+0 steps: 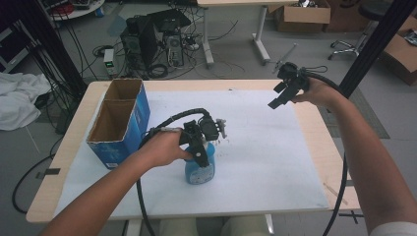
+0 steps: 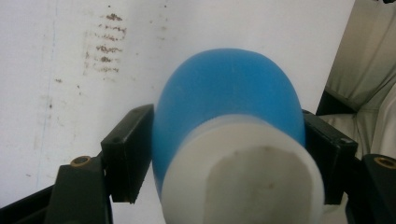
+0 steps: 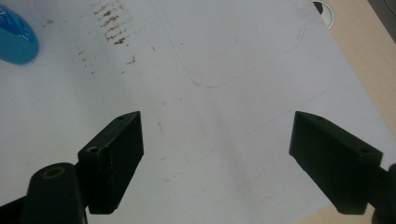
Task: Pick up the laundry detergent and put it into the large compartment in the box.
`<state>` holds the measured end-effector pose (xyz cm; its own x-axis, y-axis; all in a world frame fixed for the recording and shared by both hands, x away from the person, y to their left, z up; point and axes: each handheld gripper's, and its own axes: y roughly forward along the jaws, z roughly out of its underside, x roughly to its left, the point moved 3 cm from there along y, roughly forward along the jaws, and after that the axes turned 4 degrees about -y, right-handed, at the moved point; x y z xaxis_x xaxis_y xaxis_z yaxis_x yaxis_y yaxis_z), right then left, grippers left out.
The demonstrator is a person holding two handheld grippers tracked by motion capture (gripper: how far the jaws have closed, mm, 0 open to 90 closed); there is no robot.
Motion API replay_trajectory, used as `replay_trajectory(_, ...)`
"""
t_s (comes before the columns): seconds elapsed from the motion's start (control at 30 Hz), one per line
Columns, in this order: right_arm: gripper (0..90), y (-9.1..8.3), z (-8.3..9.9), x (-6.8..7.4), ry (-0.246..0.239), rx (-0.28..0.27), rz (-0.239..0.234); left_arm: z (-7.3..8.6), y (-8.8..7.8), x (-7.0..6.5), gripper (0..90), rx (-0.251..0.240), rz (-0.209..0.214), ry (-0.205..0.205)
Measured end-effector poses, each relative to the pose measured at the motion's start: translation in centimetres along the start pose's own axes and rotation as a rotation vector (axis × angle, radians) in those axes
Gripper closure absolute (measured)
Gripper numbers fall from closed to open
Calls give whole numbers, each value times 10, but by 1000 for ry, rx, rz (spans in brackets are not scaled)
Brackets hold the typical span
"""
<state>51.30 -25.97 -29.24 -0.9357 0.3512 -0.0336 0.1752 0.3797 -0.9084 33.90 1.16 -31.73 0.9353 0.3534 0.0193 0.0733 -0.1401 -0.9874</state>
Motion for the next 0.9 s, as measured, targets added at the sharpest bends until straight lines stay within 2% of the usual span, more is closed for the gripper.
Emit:
replay_trajectory(0.2, 178, 1, 0, 0, -1, 3, 0, 0, 0, 0, 306, -10, -4, -1)
replay_trajectory(0.9, 181, 2, -2, 2, -8, 0, -6, 0, -3, -1, 371, -25, -15, 33)
